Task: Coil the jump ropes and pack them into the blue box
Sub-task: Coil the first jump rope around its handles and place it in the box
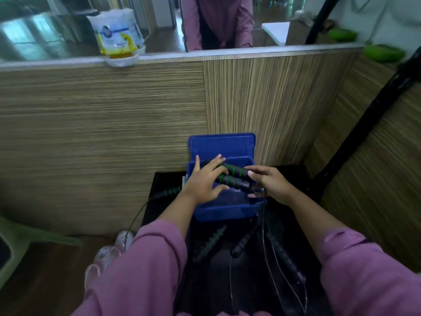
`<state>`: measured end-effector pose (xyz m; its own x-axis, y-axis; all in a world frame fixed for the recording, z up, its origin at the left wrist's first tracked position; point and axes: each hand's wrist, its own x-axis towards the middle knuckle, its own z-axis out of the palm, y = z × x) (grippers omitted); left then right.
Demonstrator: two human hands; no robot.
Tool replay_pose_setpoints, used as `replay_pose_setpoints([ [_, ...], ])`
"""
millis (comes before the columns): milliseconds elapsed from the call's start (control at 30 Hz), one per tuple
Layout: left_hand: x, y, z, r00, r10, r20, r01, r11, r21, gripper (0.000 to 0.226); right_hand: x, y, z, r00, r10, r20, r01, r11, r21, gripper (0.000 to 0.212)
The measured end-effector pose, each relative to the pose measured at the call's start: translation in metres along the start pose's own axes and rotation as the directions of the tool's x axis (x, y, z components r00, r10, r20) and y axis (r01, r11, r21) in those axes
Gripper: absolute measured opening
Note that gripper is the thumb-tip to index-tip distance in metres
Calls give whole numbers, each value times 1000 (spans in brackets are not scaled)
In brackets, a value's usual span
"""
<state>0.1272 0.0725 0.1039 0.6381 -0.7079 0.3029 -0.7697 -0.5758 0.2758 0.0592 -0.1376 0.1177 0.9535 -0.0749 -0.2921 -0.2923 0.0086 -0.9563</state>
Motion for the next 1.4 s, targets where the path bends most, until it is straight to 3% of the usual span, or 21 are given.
replay_pose_setpoints([
  [233,-11,-4,-10,979,-195,67,196,981,-8,63,6,0,17,1000,-18,25,17,999,44,23],
  [333,-10,-9,-9,967,-158,201,123,976,177,81,7,2,18,998,-32,56,32,999,-11,25],
  [433,-11,-12,-7,955,-129,267,43,951,306,83,9,4,20,997,-40,61,41,999,-4,25],
  [600,-15,-8,-2,967,-114,229,-1,894,449,77,13,5,21,999,-29,12,28,994,107,26],
  [800,-7,-9,-9,963,-216,161,113,866,487,74,13,5,17,999,-6,47,2,995,98,50],
  [900,-4,-7,-9,949,-298,106,218,859,463,70,10,3,19,999,-6,32,7,999,-44,56],
  [1000,-4,-6,-11,922,-379,82,313,851,422,68,12,2,21,977,-151,-149,100,947,-306,34],
  [1133,-4,-6,-15,908,-413,71,359,855,375,74,18,-3,21,954,-239,-179,152,906,-395,30],
  [1233,-6,-10,-18,928,-360,96,311,891,330,77,18,-9,20,947,-283,-154,163,833,-528,34],
  [1333,-8,-12,-29,955,-271,122,237,941,242,70,18,-20,19,909,-407,-87,231,666,-709,45],
  [1400,-5,-11,-39,958,-249,144,224,960,170,63,22,-28,17,877,-472,-88,243,594,-767,38],
])
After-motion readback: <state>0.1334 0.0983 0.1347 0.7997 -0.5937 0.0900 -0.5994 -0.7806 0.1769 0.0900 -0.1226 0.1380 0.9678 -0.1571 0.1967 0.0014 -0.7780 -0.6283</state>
